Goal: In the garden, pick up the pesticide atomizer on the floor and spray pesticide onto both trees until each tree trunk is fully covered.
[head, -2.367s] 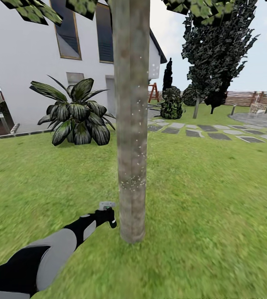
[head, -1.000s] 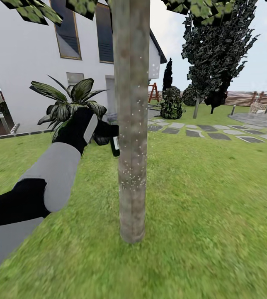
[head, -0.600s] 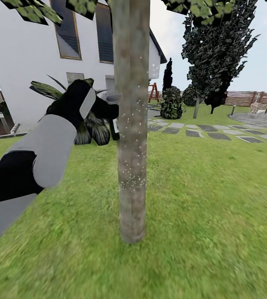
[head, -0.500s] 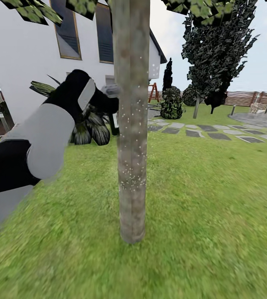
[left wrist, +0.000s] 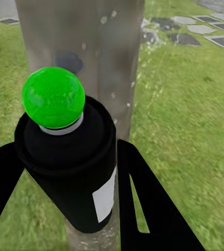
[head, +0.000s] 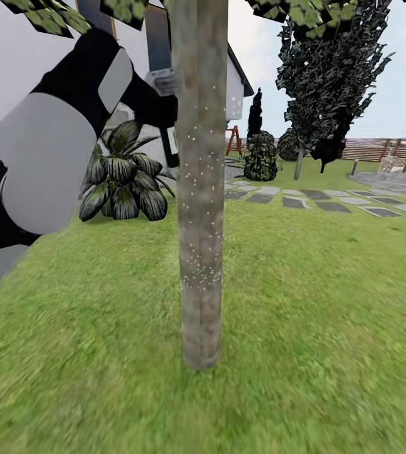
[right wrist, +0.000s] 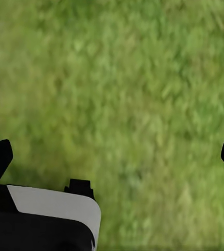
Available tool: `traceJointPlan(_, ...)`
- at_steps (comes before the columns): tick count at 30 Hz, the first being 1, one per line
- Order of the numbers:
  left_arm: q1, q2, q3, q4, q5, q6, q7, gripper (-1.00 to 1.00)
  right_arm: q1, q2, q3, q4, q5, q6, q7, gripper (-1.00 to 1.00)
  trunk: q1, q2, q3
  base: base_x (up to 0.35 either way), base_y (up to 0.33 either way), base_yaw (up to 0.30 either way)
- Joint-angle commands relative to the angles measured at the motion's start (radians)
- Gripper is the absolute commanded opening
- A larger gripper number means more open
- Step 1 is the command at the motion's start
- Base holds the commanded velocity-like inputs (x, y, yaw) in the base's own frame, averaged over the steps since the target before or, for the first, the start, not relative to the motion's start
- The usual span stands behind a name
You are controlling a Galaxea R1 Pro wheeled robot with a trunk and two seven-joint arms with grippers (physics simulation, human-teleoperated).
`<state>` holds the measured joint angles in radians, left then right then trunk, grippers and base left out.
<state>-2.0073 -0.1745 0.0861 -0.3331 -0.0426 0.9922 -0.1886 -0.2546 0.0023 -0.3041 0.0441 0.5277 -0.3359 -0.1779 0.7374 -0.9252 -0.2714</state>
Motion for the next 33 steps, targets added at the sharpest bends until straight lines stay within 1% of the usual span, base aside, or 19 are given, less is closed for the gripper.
traceJointPlan(1,-0.014,0.000,0.000,0.000,0.000,0.000,0.000,-1.00,0.000,0.000,0.000,0.000,0.000,0.000,0.000,1.00,0.000,0.000,0.000,0.000,0.000,0.000)
traceJointPlan(6,-0.049,0.000,0.001,-0.001,0.000,0.000,0.000,-1.00,0.000,0.000,0.000,0.000,0.000,0.000,0.000,1.00,0.000,0.000,0.000,0.000,0.000,0.000)
traceJointPlan(9,-0.056,0.000,0.001,-0.001,0.000,0.000,0.000,-1.00,0.000,0.000,0.000,0.000,0.000,0.000,0.000,1.00,0.000,0.000,0.000,0.000,0.000,0.000)
traceJointPlan(12,-0.059,0.001,0.003,0.037,0.000,0.000,0.000,-1.00,0.000,0.000,0.000,0.000,0.000,0.000,0.000,1.00,0.000,0.000,0.000,0.000,0.000,0.000)
traceJointPlan(13,-0.059,0.012,0.004,0.047,0.000,0.000,0.000,-1.00,0.000,0.001,0.000,0.000,0.000,0.000,0.000,1.00,0.000,0.000,0.000,0.000,0.000,0.000)
traceJointPlan(14,-0.059,0.036,0.005,0.055,0.000,0.000,0.000,-1.00,0.000,0.000,0.000,0.000,0.000,0.000,0.000,1.00,0.000,0.000,0.000,0.000,0.000,0.000)
traceJointPlan(15,-0.059,0.082,0.008,0.080,0.000,0.000,0.000,-1.00,0.000,0.000,0.000,0.000,0.000,0.000,0.000,1.00,0.000,0.000,0.000,0.000,0.000,0.000)
traceJointPlan(17,-0.059,0.088,0.006,0.119,0.000,-0.001,0.000,-1.00,0.000,0.000,0.000,0.000,0.000,0.000,0.000,1.00,0.000,0.000,0.000,0.000,0.000,0.000)
traceJointPlan(22,-0.059,0.093,0.013,0.192,0.000,-0.003,0.002,-1.00,0.000,0.001,-0.001,0.000,0.000,0.000,0.000,1.00,0.000,0.000,0.000,0.000,0.000,0.000)
traceJointPlan(24,-0.059,0.099,0.013,0.216,0.000,-0.004,0.006,-1.00,0.000,0.001,-0.001,0.000,0.000,0.000,0.000,1.00,0.000,0.000,0.000,0.000,0.000,0.000)
traceJointPlan(27,-0.059,0.110,0.014,0.233,0.000,-0.004,0.039,-1.00,0.000,0.001,0.000,0.000,0.000,0.000,0.000,1.00,0.000,0.000,0.000,0.000,0.000,0.000)
traceJointPlan(33,-0.059,0.109,0.014,0.264,0.002,-0.005,0.048,-1.00,0.000,0.000,0.000,0.000,0.000,0.000,0.000,1.00,0.000,0.000,0.000,0.000,0.000,0.000)
